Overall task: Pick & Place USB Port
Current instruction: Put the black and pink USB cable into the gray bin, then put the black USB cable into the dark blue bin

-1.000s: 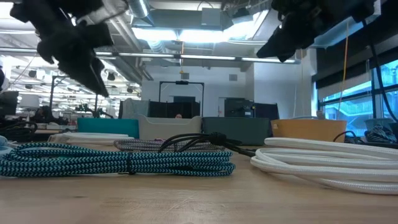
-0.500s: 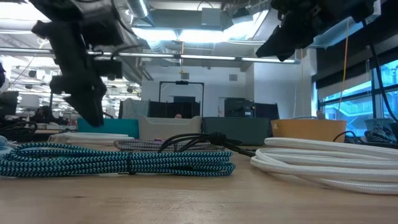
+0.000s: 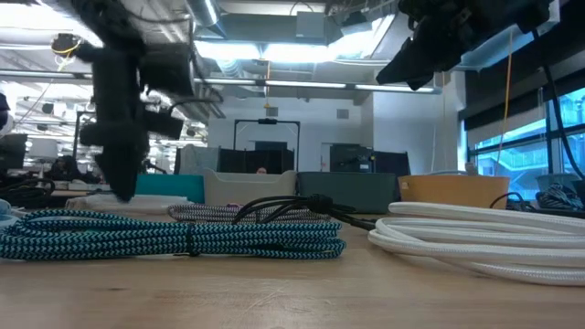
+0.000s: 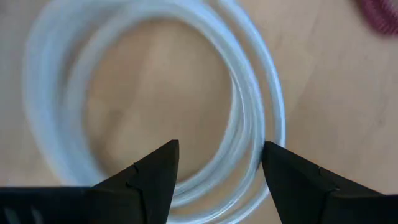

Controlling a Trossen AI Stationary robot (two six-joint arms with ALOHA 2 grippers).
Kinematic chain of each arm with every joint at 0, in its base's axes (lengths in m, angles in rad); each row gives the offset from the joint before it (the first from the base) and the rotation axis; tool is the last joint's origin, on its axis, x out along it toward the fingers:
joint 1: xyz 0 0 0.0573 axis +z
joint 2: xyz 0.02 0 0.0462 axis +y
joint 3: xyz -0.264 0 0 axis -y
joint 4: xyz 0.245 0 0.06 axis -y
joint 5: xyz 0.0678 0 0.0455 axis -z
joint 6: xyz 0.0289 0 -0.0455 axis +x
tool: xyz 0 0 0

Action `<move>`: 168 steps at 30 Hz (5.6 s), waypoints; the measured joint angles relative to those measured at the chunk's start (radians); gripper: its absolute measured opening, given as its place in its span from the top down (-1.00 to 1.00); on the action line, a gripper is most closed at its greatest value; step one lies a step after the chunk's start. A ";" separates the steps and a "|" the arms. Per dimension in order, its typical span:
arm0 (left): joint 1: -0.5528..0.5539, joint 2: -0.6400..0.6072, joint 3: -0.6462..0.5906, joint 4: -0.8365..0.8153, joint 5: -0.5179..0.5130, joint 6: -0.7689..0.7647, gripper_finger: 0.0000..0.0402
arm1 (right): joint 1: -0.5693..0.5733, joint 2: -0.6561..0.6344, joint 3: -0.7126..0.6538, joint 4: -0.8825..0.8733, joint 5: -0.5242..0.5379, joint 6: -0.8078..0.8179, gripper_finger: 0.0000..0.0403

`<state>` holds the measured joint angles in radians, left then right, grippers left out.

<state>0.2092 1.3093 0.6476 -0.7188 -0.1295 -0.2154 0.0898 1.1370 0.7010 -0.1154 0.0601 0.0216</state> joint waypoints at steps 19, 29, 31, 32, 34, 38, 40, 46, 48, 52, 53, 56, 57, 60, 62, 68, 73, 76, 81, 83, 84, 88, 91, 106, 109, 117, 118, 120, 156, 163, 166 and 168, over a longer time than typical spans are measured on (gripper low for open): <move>-0.143 0.024 0.106 0.307 0.138 -0.194 -0.06 | 0.002 0.000 0.000 0.004 0.000 0.079 0.76; -0.085 0.242 0.106 0.486 0.129 -0.201 -0.07 | 0.001 0.000 0.000 0.013 0.000 0.054 0.76; -0.071 0.286 0.106 0.496 0.129 -0.202 -0.07 | 0.001 0.000 0.000 0.014 0.000 0.049 0.76; -0.065 0.313 0.106 0.511 0.129 -0.203 -0.07 | 0.001 0.000 0.000 0.014 0.000 0.049 0.76; -0.053 0.349 0.109 0.532 0.126 -0.209 -0.07 | 0.001 0.000 0.000 0.015 0.000 0.048 0.76; -0.040 0.393 0.113 0.577 0.096 -0.171 -0.01 | 0.001 0.000 0.000 0.018 0.000 0.048 0.76; -0.044 0.394 0.110 0.582 0.085 -0.121 0.13 | 0.001 0.000 0.000 0.018 -0.001 0.048 0.76; -0.056 0.343 0.104 0.558 0.094 -0.062 0.90 | 0.001 0.000 0.000 0.020 0.000 0.045 0.76; -0.061 0.313 0.101 0.543 0.152 -0.050 0.93 | 0.001 0.000 0.000 0.021 0.000 0.045 0.76; -0.066 0.212 0.150 0.502 0.204 0.004 0.95 | 0.001 0.000 0.000 0.021 0.000 0.046 0.76; -0.071 0.186 0.169 0.474 0.204 0.028 0.96 | 0.001 0.000 0.000 0.021 0.000 0.045 0.76; -0.075 0.118 0.247 0.382 0.174 0.132 0.96 | 0.001 0.000 0.000 0.026 0.000 0.045 0.76; -0.070 0.101 0.277 0.352 0.136 0.179 0.96 | 0.001 0.000 0.000 0.031 0.000 0.045 0.76; -0.048 0.067 0.358 0.249 0.009 0.363 0.96 | 0.001 0.000 0.000 0.037 0.000 0.045 0.76; -0.023 0.062 0.410 0.207 -0.057 0.496 0.96 | 0.001 0.000 0.000 0.037 0.000 0.045 0.76; 0.146 0.088 0.532 0.142 -0.107 0.756 0.97 | 0.001 0.000 0.000 0.037 0.000 0.045 0.76; 0.326 0.134 0.587 0.137 -0.026 0.850 0.97 | 0.001 0.000 0.000 0.037 0.000 0.029 0.76; 0.411 0.184 0.612 0.136 0.040 0.875 0.97 | 0.000 0.000 0.000 0.042 0.000 0.016 0.76; 0.503 0.318 0.664 0.136 0.110 0.910 0.97 | -0.003 0.000 0.000 0.045 0.000 -0.005 0.76; 0.522 0.375 0.684 0.139 0.131 0.910 0.97 | -0.003 0.000 0.000 0.045 0.000 -0.004 0.76; 0.529 0.403 0.693 0.138 0.142 0.910 0.97 | -0.003 0.000 0.000 0.044 0.000 -0.004 0.76; 0.539 0.504 0.724 0.138 0.166 0.911 0.97 | -0.003 0.000 0.000 0.044 0.000 -0.004 0.76; 0.541 0.567 0.731 0.138 0.168 0.910 0.97 | -0.003 0.000 0.000 0.044 0.000 -0.004 0.76; 0.538 0.705 0.731 0.156 0.147 0.892 0.68 | -0.003 0.000 0.000 0.041 0.000 -0.003 0.76; 0.536 0.691 0.731 0.159 0.133 0.890 0.48 | -0.003 0.000 0.000 0.041 0.000 -0.002 0.76; 0.504 0.630 0.742 0.087 0.003 0.875 0.09 | -0.003 0.000 0.000 0.038 0.000 0.004 0.76; 0.496 0.610 0.748 0.062 -0.017 0.860 0.07 | -0.002 0.000 0.000 0.037 0.000 0.004 0.76; 0.480 0.559 0.754 0.032 -0.031 0.822 0.05 | -0.003 0.000 0.000 0.037 0.000 0.004 0.76; -0.561 0.063 0.401 -0.243 0.033 -0.291 0.15 | -0.002 0.000 0.000 0.007 0.000 0.057 0.76; -0.611 0.063 0.292 -0.228 -0.011 -0.449 0.16 | 0.001 0.000 0.000 0.025 -0.009 0.082 0.76; -0.626 0.063 0.252 -0.208 -0.017 -0.483 0.16 | 0.003 0.000 0.000 0.021 -0.009 0.082 0.76; -0.632 0.063 0.226 -0.181 -0.039 -0.486 0.16 | 0.003 0.000 0.000 0.023 -0.009 0.079 0.76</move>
<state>-0.4233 1.3720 0.8740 -0.8993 -0.1683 -0.7017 0.0926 1.1366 0.7006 -0.0926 0.0513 0.1011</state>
